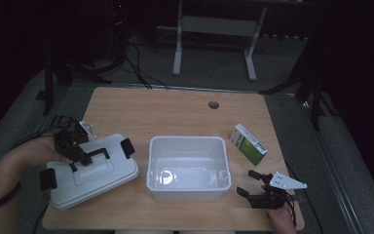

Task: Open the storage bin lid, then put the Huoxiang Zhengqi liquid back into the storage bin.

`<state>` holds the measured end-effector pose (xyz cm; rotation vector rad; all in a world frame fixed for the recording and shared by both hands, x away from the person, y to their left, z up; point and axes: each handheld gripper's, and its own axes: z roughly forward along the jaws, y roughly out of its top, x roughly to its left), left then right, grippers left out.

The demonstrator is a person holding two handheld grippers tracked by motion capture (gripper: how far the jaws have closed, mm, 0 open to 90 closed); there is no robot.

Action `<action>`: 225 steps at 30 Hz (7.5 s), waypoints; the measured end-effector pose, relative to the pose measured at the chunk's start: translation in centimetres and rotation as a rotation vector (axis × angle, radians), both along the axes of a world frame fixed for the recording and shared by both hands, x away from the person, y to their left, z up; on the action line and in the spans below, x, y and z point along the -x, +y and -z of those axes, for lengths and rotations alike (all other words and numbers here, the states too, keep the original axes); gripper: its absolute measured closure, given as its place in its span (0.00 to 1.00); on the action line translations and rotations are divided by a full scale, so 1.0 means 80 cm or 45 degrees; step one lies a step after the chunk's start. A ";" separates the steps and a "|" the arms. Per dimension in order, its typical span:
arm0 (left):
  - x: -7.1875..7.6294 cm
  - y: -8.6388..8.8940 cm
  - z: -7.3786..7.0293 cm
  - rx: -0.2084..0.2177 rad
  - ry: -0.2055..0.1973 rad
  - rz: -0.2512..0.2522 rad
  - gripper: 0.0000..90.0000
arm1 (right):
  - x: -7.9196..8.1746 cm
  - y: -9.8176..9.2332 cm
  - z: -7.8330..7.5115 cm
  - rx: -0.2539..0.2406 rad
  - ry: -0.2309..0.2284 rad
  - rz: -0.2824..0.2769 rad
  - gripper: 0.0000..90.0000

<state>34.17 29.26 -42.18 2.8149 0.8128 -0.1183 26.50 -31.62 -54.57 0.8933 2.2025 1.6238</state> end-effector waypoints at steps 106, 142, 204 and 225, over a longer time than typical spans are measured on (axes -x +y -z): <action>-0.010 -0.010 0.060 0.053 -0.100 -0.088 0.25 | -0.039 -0.053 -0.020 0.333 0.304 0.384 0.15; -0.011 -0.005 0.062 0.044 -0.078 -0.100 0.25 | -0.148 -0.023 -0.091 0.634 0.446 0.210 0.33; -0.010 -0.007 0.063 0.013 -0.079 -0.086 0.25 | -0.217 0.037 -0.114 1.015 0.662 0.076 0.71; -0.011 -0.013 0.060 0.006 -0.091 -0.071 0.25 | -0.166 0.036 -0.219 0.988 0.473 0.000 0.71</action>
